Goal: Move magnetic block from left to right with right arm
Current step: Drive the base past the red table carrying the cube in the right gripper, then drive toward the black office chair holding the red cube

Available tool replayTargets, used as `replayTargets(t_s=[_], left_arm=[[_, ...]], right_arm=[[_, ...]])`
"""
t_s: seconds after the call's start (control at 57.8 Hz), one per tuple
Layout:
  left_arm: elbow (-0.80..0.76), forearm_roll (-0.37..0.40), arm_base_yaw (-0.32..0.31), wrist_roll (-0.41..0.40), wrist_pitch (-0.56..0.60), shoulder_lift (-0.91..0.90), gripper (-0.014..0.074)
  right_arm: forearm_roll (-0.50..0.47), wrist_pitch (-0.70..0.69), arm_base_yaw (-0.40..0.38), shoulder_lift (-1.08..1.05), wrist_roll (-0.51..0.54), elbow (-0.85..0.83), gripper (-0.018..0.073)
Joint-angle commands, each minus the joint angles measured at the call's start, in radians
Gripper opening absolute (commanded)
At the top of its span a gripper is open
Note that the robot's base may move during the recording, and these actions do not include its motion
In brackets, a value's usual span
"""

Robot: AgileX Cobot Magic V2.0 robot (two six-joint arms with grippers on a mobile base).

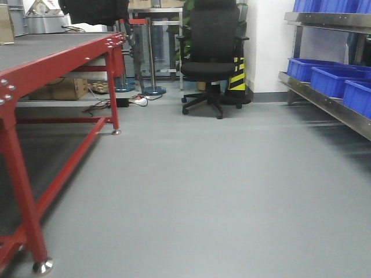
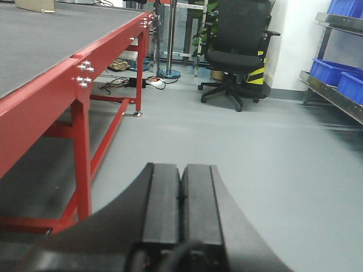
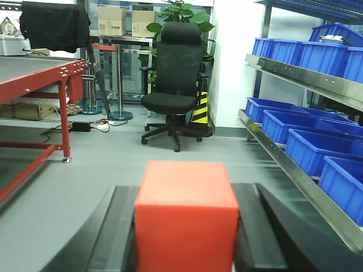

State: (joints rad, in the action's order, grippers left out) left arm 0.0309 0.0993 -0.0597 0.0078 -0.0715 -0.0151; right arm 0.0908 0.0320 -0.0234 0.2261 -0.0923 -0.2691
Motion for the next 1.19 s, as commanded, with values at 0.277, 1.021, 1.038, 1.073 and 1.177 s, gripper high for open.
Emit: replayTargets(t_s=[0.277, 1.021, 1.038, 1.073, 1.177], left_arm=[[0.010, 0.003, 0.003, -0.008, 0.084, -0.009, -0.0126], [0.010, 0.003, 0.003, -0.008, 0.084, -0.009, -0.0126], [0.010, 0.003, 0.003, -0.008, 0.084, -0.009, -0.0126], [0.010, 0.003, 0.003, -0.008, 0.084, -0.009, -0.0126], [0.010, 0.003, 0.003, -0.008, 0.084, -0.009, -0.0126]], right_arm=[[0.010, -0.090, -0.007, 0.007, 0.006, -0.029, 0.0255], [0.010, -0.090, -0.007, 0.007, 0.006, -0.029, 0.0255], [0.010, -0.090, -0.007, 0.007, 0.006, -0.029, 0.0255], [0.010, -0.090, -0.007, 0.007, 0.006, -0.029, 0.0255], [0.010, -0.090, -0.007, 0.007, 0.006, -0.029, 0.0255]])
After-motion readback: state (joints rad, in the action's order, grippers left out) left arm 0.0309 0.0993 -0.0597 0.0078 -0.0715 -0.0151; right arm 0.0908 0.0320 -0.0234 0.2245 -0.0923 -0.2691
